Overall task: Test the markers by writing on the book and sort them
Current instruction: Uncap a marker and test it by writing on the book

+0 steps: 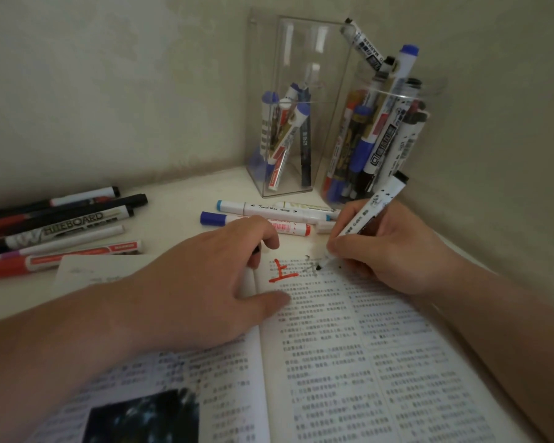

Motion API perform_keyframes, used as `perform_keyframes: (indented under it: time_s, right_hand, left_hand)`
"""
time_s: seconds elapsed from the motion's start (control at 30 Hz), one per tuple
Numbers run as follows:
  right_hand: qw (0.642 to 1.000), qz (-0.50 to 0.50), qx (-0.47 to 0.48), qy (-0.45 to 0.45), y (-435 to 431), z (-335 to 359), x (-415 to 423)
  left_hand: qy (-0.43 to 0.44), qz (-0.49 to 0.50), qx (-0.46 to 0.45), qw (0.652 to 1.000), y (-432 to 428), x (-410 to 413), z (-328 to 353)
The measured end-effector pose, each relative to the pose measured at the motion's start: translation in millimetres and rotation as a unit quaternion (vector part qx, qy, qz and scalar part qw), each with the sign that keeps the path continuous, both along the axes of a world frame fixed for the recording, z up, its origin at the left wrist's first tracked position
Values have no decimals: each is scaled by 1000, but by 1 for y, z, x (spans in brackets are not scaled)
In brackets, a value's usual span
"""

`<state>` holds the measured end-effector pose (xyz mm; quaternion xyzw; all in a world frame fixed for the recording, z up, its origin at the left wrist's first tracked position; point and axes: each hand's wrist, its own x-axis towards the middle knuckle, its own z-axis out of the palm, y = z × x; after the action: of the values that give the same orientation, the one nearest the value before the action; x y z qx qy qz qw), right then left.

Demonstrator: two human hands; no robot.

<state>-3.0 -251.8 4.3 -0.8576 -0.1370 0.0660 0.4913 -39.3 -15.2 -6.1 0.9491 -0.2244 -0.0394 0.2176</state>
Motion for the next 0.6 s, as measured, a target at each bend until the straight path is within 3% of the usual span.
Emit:
perform_keyframes:
  time_s: [0.17,0.3,0.6]
  right_hand:
    - [999,-22,-45,-2,3,1,4]
    - [998,-54,39,12,0,3,3]
    - [999,-48,-8,-6,0,-3,6]
  left_hand:
    - [46,6,-93,995,1,0,2]
    - [26,5,-90,996,2,0,-2]
    - [-56,-6,-46,997,4,4,-9]
